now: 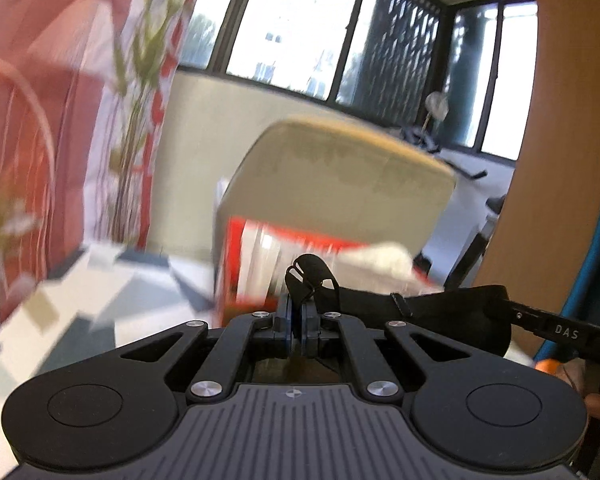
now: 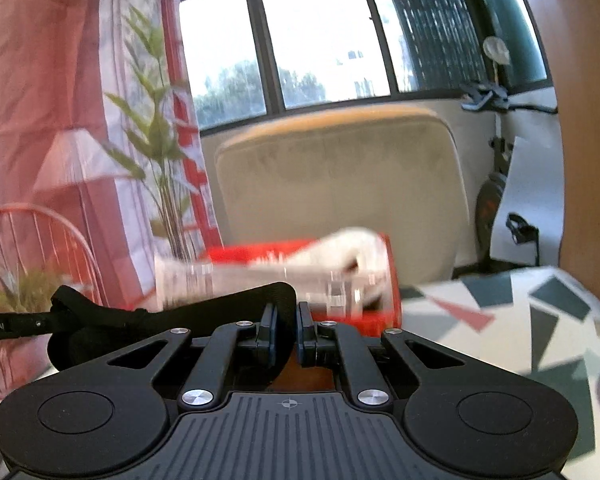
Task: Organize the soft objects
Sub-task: 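Lift the black strap with both tools and lower it into the box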
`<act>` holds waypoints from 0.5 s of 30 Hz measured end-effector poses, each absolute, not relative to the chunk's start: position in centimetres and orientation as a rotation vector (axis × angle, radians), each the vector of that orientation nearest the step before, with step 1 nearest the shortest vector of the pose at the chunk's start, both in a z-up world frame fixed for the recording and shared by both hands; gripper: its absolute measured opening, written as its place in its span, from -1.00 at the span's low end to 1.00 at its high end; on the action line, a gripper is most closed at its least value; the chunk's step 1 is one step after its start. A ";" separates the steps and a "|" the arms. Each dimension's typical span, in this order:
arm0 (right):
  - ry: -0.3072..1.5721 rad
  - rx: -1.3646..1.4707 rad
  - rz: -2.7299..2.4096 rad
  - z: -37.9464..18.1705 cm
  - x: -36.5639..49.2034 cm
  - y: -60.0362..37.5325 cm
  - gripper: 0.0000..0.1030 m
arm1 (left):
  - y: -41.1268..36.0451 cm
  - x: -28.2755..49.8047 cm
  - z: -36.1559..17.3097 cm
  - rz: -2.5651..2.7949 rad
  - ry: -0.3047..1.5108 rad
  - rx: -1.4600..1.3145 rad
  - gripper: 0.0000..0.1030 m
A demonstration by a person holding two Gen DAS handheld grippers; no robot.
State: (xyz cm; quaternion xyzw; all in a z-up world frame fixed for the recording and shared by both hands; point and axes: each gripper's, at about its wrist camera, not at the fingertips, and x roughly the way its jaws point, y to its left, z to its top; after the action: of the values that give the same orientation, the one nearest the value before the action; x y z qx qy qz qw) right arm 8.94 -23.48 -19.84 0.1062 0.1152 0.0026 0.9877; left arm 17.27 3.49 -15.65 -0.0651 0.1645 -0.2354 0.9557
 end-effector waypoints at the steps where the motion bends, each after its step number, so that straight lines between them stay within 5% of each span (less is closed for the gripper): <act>1: 0.216 0.211 0.006 -19.1 9.4 -23.8 -0.84 | 3.2 17.6 -15.0 -0.480 0.319 -0.120 -0.90; 15: 0.151 0.148 -0.031 -12.9 20.2 -27.3 -0.84 | -2.5 28.2 -9.4 -0.452 0.269 -0.021 -0.90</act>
State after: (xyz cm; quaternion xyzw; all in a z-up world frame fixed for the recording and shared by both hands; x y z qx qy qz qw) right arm 20.18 -27.32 -12.88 0.0741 0.0751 -0.0156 0.9943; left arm 28.22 -2.47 -9.41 -0.0104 0.1330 -0.2235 0.9655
